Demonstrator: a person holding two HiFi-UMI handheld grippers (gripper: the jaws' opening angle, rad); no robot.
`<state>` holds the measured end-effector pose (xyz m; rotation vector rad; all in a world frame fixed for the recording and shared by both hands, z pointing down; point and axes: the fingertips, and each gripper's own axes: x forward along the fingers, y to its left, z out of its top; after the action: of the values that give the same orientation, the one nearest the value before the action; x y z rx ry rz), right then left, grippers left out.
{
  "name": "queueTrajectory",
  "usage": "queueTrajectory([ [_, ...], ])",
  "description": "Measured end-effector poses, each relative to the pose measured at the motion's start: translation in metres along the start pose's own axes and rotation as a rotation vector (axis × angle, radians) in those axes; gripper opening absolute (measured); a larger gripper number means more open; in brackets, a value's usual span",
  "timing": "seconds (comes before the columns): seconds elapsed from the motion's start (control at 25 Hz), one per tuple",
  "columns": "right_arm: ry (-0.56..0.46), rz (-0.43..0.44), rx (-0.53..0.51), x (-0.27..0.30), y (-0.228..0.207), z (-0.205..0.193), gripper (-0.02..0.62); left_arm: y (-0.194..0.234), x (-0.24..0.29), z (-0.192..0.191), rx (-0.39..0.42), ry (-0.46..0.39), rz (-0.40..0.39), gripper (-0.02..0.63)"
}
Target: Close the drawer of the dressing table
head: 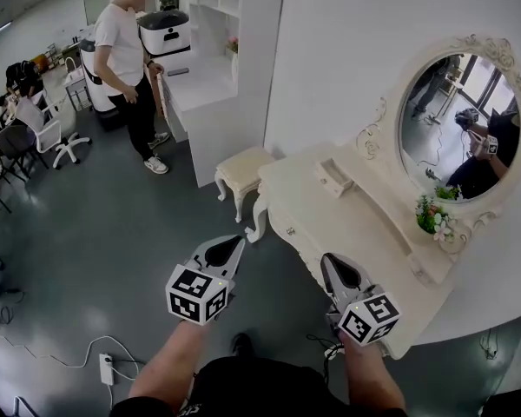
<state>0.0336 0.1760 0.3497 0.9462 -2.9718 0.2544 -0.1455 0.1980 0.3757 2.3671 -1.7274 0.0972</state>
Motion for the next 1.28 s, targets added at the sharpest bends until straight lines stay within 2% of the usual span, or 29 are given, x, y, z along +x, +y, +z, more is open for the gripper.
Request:
queueTrajectory([
  [0.28,0.021,-0.047,-0.010,0.039,-0.006,0.005,0.010,0.030,0.017,0.005,0.007,0.001,-0.053,0.006],
  [0.64,0.052,-0.051,-0.001,0.072,-0.018,0.003,0.009,0.060,0.038,0.007,-0.031,-0.003,-0.063,0.006],
  [0.96,0.021,-0.012,0.008,0.114,-0.054,0.013,0.010,0.086,0.083,0.023,-0.023,-0.011,-0.038,0.006],
  [1.28,0.011,-0.017,0.015,0.160,-0.125,0.023,0.011,0.100,0.164,0.040,-0.004,0.018,-0.055,0.006],
])
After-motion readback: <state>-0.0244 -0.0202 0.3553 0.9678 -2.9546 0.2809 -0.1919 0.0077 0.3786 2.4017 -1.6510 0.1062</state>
